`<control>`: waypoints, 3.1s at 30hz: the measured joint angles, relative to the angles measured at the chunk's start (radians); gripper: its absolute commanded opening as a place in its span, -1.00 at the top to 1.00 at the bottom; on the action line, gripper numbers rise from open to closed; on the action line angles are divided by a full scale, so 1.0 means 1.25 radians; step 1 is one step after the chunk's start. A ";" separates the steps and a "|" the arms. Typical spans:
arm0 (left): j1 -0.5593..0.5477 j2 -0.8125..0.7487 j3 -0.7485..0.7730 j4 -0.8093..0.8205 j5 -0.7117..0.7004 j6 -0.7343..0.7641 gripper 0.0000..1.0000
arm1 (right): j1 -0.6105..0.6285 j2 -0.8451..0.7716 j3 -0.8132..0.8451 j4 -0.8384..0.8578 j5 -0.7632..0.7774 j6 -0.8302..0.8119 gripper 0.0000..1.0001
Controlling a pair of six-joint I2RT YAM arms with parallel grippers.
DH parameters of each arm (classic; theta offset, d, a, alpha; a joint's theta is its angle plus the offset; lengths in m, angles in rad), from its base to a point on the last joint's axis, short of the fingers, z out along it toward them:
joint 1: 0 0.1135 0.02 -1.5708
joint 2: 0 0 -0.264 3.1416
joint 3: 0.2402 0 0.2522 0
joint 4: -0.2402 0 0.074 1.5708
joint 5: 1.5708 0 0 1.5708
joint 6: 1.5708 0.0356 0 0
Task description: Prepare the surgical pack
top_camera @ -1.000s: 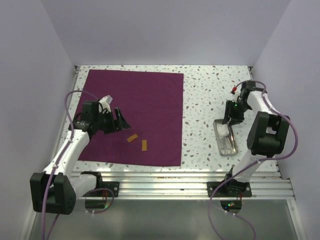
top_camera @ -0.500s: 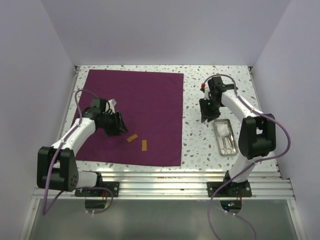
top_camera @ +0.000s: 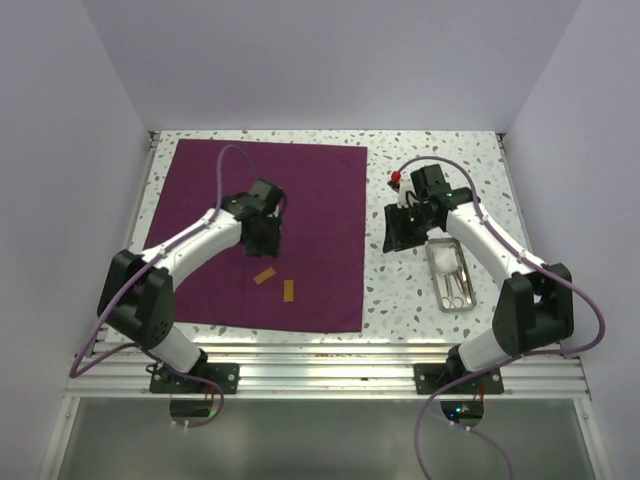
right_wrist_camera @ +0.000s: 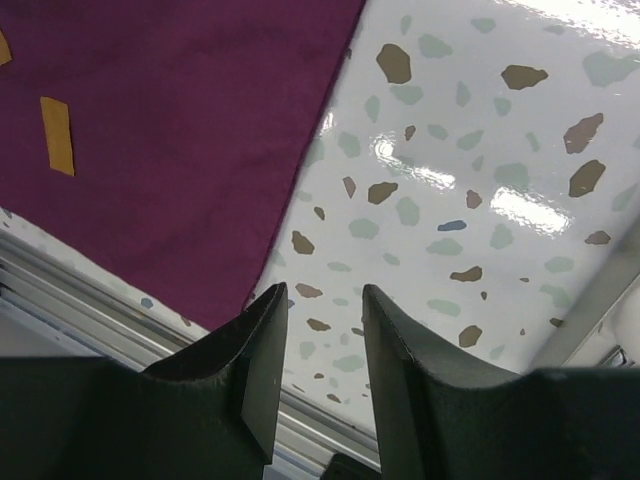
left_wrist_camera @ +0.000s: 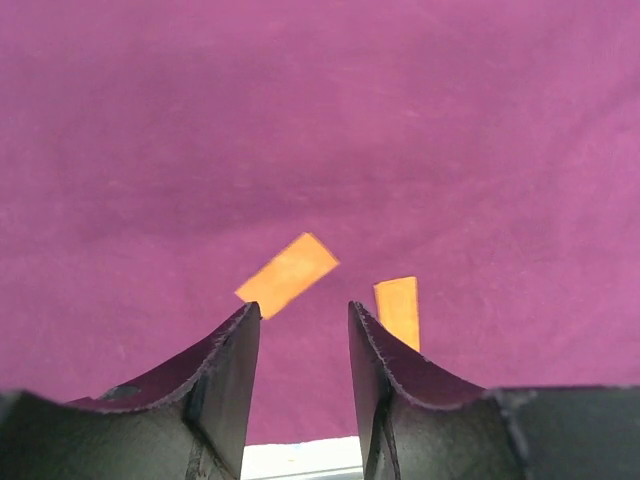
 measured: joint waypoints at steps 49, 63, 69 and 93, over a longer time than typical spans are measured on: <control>0.004 0.170 -0.003 -0.015 0.113 0.321 -0.19 | 0.043 -0.034 -0.003 0.018 -0.043 0.008 0.21; 0.005 0.182 -0.005 -0.010 0.095 0.320 0.00 | 0.043 -0.033 -0.003 0.018 -0.050 0.009 0.23; 0.005 0.183 -0.005 -0.009 0.086 0.320 0.12 | 0.043 -0.033 -0.003 0.018 -0.061 0.009 0.24; 0.006 0.164 0.012 -0.041 0.074 0.290 0.25 | 0.045 -0.010 -0.003 0.025 -0.093 0.021 0.22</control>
